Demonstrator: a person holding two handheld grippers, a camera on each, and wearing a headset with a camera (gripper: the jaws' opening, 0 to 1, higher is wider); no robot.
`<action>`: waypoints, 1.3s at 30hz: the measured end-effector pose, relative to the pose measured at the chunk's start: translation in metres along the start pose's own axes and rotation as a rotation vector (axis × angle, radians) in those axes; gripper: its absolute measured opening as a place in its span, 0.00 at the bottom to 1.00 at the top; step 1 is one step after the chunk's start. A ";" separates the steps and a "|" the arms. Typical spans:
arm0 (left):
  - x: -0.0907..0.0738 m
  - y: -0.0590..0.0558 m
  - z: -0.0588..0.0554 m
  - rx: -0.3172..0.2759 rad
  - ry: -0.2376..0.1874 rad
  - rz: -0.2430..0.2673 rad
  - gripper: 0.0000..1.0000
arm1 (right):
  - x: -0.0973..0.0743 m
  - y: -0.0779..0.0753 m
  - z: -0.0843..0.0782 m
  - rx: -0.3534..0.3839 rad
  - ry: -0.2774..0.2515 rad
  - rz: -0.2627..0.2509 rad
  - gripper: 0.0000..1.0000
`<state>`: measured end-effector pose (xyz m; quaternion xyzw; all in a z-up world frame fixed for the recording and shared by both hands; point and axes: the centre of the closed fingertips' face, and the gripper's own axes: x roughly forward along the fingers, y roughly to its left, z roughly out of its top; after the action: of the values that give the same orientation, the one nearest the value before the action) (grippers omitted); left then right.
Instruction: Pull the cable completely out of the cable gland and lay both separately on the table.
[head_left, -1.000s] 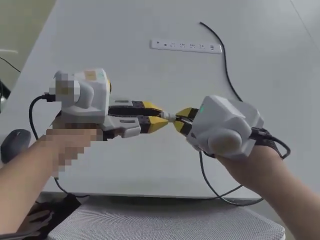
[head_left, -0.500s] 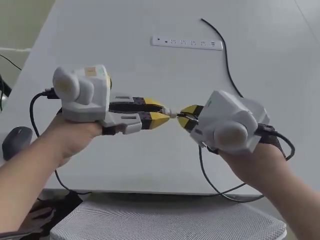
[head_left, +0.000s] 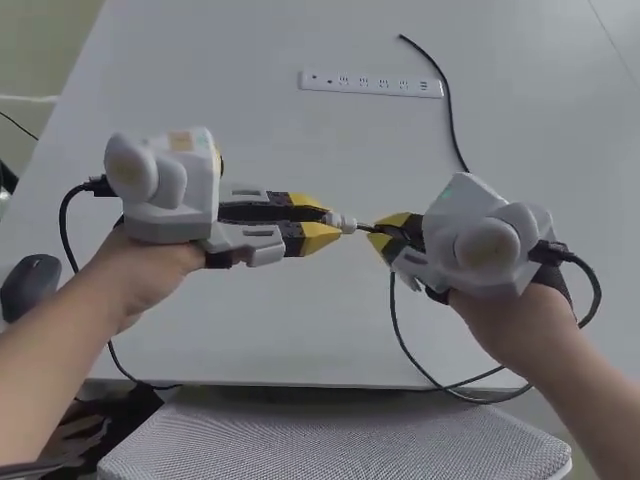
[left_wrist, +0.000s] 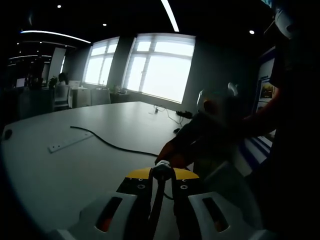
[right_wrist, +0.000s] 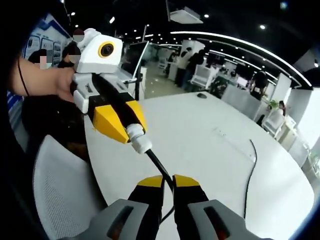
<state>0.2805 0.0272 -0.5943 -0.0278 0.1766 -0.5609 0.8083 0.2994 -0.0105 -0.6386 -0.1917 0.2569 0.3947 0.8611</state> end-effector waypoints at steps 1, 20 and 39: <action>0.000 0.000 0.000 0.002 0.000 -0.001 0.15 | 0.000 -0.003 -0.002 0.030 -0.001 0.000 0.01; 0.002 0.002 0.005 -0.004 -0.016 -0.006 0.15 | 0.002 -0.027 -0.038 0.315 0.015 -0.033 0.02; 0.003 0.000 0.005 -0.004 -0.015 -0.011 0.15 | 0.000 -0.044 -0.057 0.497 0.004 -0.080 0.03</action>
<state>0.2830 0.0234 -0.5901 -0.0344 0.1713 -0.5648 0.8065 0.3168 -0.0678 -0.6781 0.0154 0.3399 0.2844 0.8963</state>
